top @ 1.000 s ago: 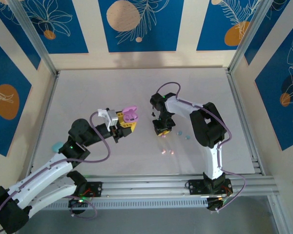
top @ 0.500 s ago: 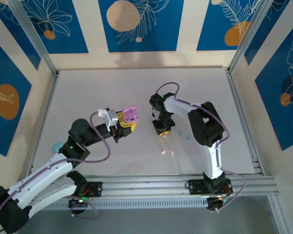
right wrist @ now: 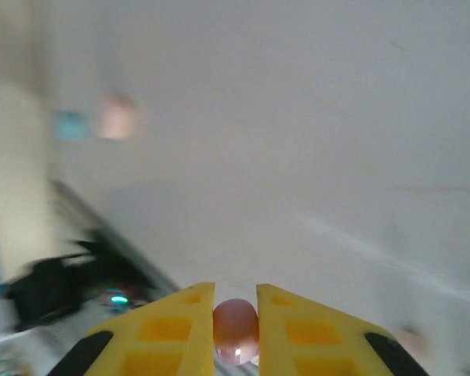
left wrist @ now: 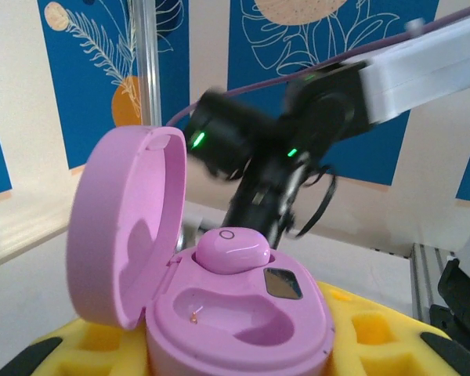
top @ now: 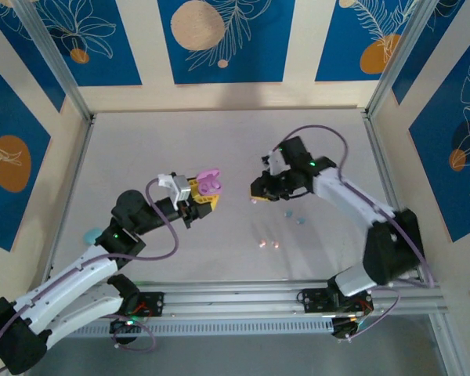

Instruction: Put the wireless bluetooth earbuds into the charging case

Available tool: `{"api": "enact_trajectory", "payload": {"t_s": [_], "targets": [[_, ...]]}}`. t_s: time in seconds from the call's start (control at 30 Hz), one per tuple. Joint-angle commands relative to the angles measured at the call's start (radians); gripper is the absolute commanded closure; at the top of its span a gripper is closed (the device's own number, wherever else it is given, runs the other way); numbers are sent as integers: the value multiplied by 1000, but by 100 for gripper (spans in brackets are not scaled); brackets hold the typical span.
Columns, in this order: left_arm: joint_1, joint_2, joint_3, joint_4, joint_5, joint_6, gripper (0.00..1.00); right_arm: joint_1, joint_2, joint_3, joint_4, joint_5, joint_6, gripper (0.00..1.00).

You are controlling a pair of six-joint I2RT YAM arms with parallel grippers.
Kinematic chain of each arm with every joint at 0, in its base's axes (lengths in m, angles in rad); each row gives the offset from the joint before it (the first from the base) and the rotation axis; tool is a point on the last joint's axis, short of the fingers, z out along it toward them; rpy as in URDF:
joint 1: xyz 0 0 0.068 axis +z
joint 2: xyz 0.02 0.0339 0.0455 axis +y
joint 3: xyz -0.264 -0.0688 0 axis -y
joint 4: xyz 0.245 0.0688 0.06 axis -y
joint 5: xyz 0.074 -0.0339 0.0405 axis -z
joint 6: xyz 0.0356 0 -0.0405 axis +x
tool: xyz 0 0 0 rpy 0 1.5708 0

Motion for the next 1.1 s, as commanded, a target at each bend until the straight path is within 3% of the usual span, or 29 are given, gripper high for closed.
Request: {"api": "enact_trajectory", "payload": {"t_s": [0.0, 0.2, 0.43, 0.57, 0.77, 1.07], "targets": [[-1, 11, -4, 20, -21, 31, 68, -34, -89, -106, 395, -352, 313, 81], [-1, 46, 3, 34, -17, 55, 68, -55, -159, -189, 725, -488, 607, 80], [0, 77, -4, 62, -16, 79, 68, -54, -176, -261, 1023, -488, 883, 79], [-1, 90, -6, 73, -18, 106, 68, -48, -177, -273, 1108, -465, 963, 79], [-1, 101, -19, 102, -11, 137, 68, -26, -198, -252, 1054, -426, 930, 78], [0, 109, -45, 161, -3, 181, 68, 39, -278, -152, 778, -346, 644, 78]]}}
